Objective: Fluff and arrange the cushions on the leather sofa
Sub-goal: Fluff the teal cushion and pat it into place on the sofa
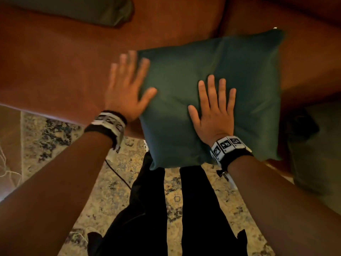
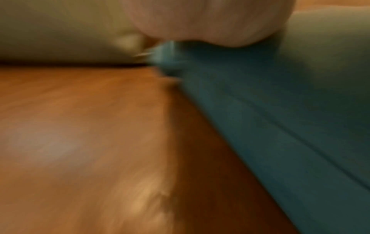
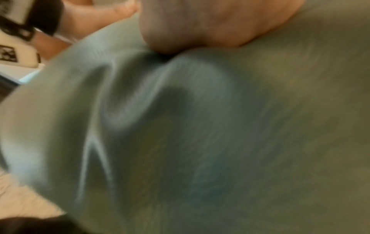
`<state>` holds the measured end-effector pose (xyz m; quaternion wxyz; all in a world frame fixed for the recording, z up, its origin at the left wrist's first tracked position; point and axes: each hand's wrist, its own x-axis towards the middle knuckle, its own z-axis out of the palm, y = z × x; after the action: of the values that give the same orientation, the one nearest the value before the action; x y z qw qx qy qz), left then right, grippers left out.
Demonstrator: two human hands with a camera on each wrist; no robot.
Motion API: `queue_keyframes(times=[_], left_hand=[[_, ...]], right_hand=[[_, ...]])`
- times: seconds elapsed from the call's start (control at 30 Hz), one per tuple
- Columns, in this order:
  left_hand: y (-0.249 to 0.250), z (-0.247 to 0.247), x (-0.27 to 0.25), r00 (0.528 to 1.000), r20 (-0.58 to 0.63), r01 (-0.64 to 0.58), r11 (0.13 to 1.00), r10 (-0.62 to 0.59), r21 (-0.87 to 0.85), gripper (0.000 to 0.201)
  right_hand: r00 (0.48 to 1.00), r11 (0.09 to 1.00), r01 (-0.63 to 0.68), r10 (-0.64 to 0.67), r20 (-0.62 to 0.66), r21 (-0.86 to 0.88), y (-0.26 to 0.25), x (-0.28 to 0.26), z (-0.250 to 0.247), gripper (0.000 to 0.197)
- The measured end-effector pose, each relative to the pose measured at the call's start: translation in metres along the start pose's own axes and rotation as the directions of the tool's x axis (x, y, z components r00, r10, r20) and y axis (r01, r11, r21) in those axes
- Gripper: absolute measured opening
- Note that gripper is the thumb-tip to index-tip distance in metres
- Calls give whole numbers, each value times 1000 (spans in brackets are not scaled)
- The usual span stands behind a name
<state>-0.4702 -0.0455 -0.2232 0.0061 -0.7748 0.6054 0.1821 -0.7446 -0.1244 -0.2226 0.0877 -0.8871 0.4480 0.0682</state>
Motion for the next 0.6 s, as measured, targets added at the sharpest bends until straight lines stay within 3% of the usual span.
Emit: queue_keyframes(times=[0.03,0.1,0.17,0.23,0.33,0.4,0.47,0.53,0.6], left_hand=[[-9,-3,-7,988,3,155,987,-155,-48,78],[-19,-11,-16,958,30,288,954,-286,-88,79],[0,-24,-16,973,12,230,966,-230,-119,76],[44,-33,-13,995,-38,86,980,-94,-178,74],[111,-26,-13,993,-70,-109,970,96,-216,74],[144,-12,-13,990,-49,-140,978,134,-157,79],[161,0,-12,991,-34,-132,990,130,-50,87],[160,10,-9,991,-45,-123,992,122,0,91],[149,20,-9,991,-37,-125,992,126,5,92]], right_hand=[[1000,1000,4,-4,18,8,3,-4,-3,72],[998,1000,19,-20,59,22,7,-10,-9,72],[996,998,34,-38,76,53,7,-11,-19,70],[998,991,39,-45,47,125,9,-5,-34,64],[992,965,73,-46,-115,251,35,18,-59,42],[981,977,43,-2,-195,208,61,36,-70,39],[984,995,-26,43,-174,100,75,47,-71,49],[995,997,76,-76,-67,0,76,50,-66,57],[964,962,265,-264,22,-63,82,53,-61,60]])
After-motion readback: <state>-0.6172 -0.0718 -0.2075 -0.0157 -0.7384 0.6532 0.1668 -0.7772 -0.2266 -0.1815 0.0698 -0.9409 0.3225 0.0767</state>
